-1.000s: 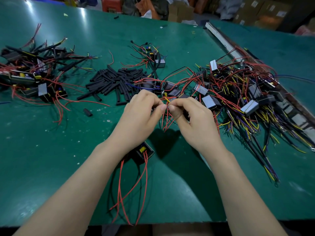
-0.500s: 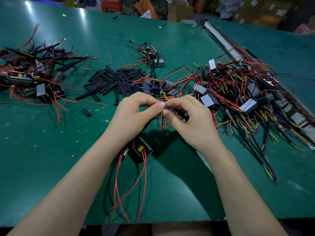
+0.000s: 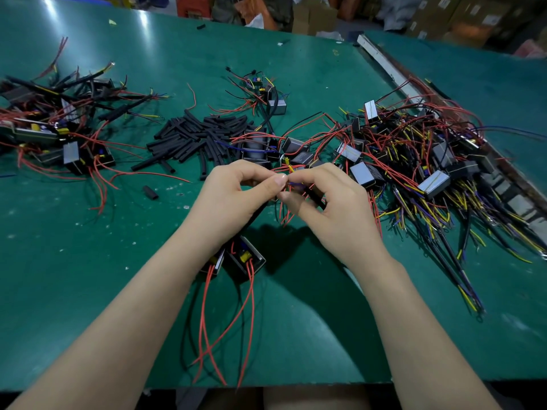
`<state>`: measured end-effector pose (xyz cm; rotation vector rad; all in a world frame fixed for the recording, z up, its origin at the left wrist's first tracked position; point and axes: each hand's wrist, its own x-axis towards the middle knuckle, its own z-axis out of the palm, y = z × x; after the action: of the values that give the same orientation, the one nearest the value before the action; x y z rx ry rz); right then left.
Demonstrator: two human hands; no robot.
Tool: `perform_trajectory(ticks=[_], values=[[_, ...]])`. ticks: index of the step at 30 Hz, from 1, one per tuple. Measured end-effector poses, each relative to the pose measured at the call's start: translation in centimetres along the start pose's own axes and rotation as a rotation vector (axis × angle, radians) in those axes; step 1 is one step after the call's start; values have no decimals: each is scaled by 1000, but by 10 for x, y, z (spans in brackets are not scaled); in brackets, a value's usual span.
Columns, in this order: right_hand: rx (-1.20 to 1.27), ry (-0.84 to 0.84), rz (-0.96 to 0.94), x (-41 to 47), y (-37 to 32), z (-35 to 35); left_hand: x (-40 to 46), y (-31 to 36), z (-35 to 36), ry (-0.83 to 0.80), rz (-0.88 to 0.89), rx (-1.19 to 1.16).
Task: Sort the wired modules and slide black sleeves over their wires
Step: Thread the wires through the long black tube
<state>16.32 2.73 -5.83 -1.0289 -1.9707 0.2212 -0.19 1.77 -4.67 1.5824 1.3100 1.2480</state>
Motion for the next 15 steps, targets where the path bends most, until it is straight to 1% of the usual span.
perform_trajectory(ticks=[6, 15], values=[[-24, 25, -36, 0, 2, -3, 0, 0, 1, -2, -48, -54], [-28, 19, -21, -1, 2, -1, 0, 4, 2, 2, -89, -118]])
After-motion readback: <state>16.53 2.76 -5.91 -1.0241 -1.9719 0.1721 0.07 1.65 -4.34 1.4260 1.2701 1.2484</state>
